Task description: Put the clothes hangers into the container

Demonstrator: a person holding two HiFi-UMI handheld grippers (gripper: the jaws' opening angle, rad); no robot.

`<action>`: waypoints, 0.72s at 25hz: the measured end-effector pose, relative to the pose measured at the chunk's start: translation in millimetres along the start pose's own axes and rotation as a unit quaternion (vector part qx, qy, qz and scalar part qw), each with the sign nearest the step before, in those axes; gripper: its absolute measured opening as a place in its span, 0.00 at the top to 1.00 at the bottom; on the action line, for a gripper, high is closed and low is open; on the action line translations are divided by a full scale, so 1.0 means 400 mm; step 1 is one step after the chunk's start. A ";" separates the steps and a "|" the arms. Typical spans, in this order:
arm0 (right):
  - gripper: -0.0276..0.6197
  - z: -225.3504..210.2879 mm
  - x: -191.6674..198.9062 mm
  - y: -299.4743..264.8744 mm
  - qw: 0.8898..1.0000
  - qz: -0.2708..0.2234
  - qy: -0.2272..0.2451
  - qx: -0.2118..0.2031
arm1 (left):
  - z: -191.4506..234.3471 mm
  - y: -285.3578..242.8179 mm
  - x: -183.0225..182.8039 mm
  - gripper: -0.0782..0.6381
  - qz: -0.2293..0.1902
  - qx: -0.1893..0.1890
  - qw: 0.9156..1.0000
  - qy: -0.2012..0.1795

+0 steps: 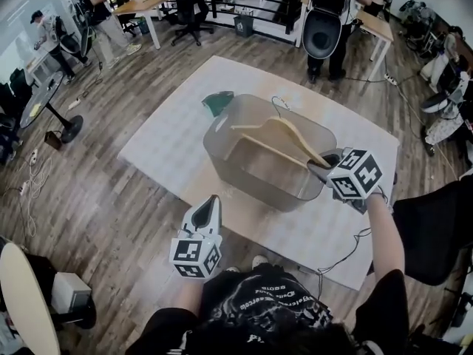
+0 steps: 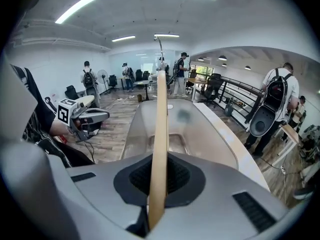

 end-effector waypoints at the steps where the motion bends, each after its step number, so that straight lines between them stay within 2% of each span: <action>1: 0.95 -0.006 -0.005 -0.008 1.000 0.007 0.003 -0.006 | 0.007 0.004 -0.002 0.86 0.000 -0.005 1.000 -0.001; 8: 0.95 -0.037 -0.029 -0.063 0.997 0.049 -0.003 -0.064 | 0.025 0.011 -0.013 0.86 -0.004 -0.030 1.000 0.004; 18: 0.95 -0.025 -0.047 -0.150 0.983 0.128 0.039 -0.125 | 0.023 0.005 -0.015 0.86 -0.003 -0.040 0.999 -0.001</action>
Point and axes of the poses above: the fingertips, and each gripper's own axes: y backward along the fingers, z to its left, x out of its underside, the point moved 8 cm from there along y, backward along the fingers, and after that the axes turned 2 degrees about -x, right-handed, at the moved point
